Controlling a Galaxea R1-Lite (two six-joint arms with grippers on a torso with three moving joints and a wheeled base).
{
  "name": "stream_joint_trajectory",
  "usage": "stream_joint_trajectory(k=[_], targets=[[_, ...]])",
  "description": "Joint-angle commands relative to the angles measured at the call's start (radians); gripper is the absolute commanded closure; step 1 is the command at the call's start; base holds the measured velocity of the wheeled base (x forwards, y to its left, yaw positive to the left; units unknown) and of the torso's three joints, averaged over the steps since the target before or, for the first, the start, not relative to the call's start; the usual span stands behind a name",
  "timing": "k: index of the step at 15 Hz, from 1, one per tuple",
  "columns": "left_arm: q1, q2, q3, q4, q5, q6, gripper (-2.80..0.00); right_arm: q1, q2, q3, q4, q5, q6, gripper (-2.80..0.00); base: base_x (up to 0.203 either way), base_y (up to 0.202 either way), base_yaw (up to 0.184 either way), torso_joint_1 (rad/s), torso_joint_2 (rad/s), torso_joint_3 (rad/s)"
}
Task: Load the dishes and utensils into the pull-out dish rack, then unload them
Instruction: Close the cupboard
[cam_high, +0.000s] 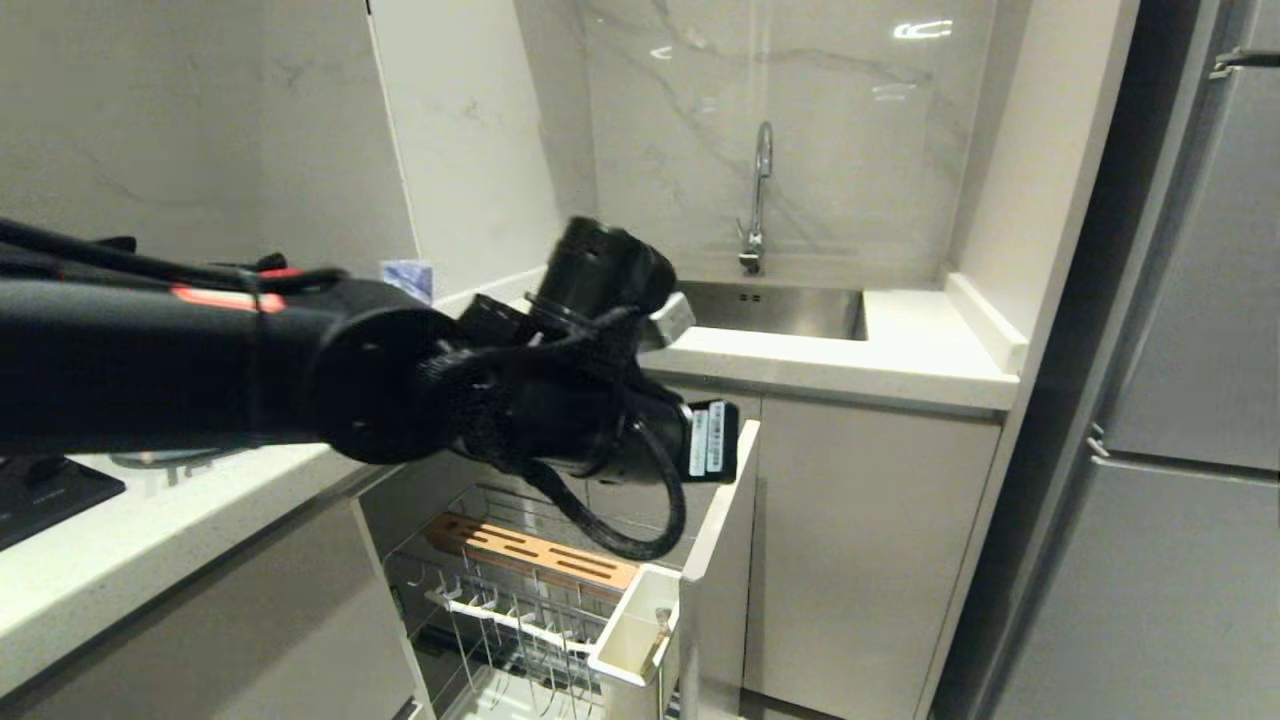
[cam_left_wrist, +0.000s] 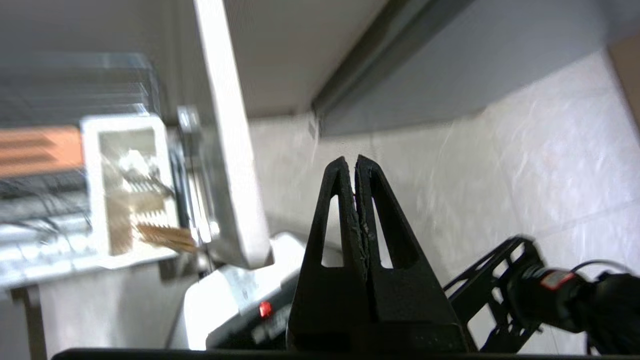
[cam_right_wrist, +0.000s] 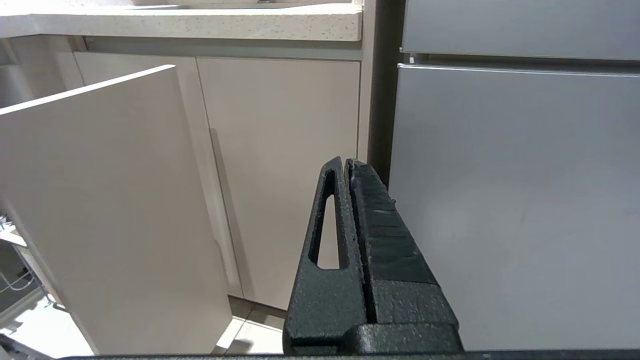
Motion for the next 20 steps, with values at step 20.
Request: stream_joint_trajectory(k=[20], targets=[[-0.046, 0.227, -0.043, 0.061, 0.378, 0.083, 0.0, 0.0, -0.001, 0.026, -0.001, 0.0, 0.0, 0.0, 0.0, 0.0, 0.0, 0.0, 0.0, 0.0]])
